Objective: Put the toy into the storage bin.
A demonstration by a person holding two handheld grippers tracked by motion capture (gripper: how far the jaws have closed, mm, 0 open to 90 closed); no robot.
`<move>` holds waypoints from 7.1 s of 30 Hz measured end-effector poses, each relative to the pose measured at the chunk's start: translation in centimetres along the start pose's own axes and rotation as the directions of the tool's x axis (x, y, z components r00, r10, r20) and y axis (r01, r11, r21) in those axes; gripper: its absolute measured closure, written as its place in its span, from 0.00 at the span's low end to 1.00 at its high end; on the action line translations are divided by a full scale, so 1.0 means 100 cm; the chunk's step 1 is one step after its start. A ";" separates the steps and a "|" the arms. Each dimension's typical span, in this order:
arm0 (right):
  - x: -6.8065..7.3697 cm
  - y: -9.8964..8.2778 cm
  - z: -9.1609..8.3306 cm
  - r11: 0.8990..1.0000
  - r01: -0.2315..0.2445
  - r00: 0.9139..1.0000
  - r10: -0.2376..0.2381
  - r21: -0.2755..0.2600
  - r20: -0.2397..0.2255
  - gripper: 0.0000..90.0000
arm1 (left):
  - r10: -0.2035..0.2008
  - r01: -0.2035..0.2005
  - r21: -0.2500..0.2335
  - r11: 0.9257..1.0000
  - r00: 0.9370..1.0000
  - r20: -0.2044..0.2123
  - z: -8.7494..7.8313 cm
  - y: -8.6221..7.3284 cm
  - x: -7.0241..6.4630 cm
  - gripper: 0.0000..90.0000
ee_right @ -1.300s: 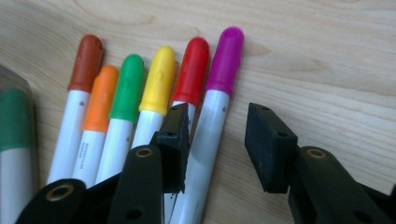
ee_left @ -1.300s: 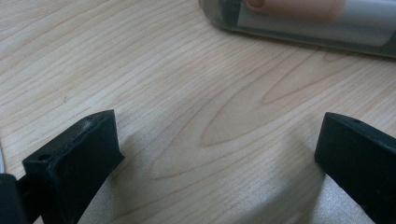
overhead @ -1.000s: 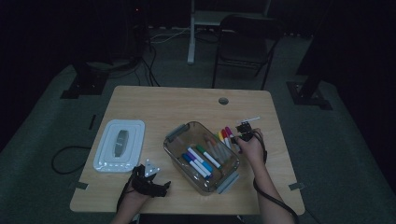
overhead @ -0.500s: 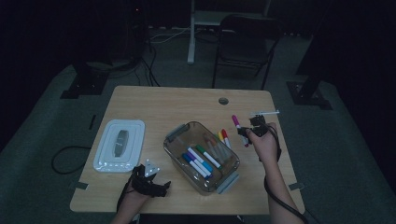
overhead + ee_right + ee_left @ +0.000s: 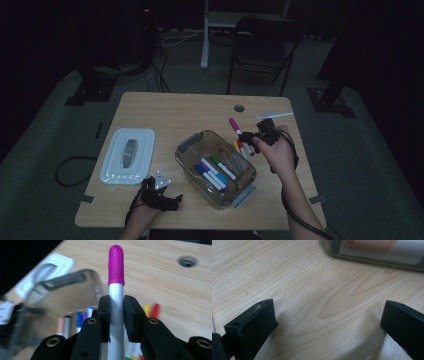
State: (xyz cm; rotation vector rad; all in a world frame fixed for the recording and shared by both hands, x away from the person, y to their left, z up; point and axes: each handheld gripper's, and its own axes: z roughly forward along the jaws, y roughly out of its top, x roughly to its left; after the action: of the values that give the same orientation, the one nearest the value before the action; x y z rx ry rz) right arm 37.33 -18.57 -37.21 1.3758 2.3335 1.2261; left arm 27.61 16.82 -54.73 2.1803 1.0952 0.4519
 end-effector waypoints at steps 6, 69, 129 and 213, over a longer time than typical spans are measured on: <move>0.031 0.003 0.006 0.997 0.064 0.994 -0.061 0.030 -0.096 0.85 | 0.000 0.000 0.001 1.000 1.000 0.000 0.000 0.000 0.000 0.01; 0.086 -0.029 0.113 0.913 0.261 0.958 -0.205 0.313 -0.200 0.70 | 0.001 -0.001 0.000 1.000 1.000 0.000 0.000 0.000 0.000 0.01; -0.071 -0.042 0.043 0.988 -0.129 0.982 0.115 0.090 0.153 0.85 | 0.001 -0.001 0.001 1.000 1.000 0.001 0.000 0.000 0.000 0.01; 0.067 -0.017 0.079 0.962 0.214 0.964 -0.180 0.167 -0.195 0.61 | 0.001 -0.001 0.000 1.000 1.000 0.000 0.000 0.000 0.000 0.01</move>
State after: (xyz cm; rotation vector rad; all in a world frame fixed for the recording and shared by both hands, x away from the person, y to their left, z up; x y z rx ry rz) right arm 36.48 -9.21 -41.86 1.0855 2.6949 1.1382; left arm 27.60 16.84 -54.73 2.1810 1.0938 0.4524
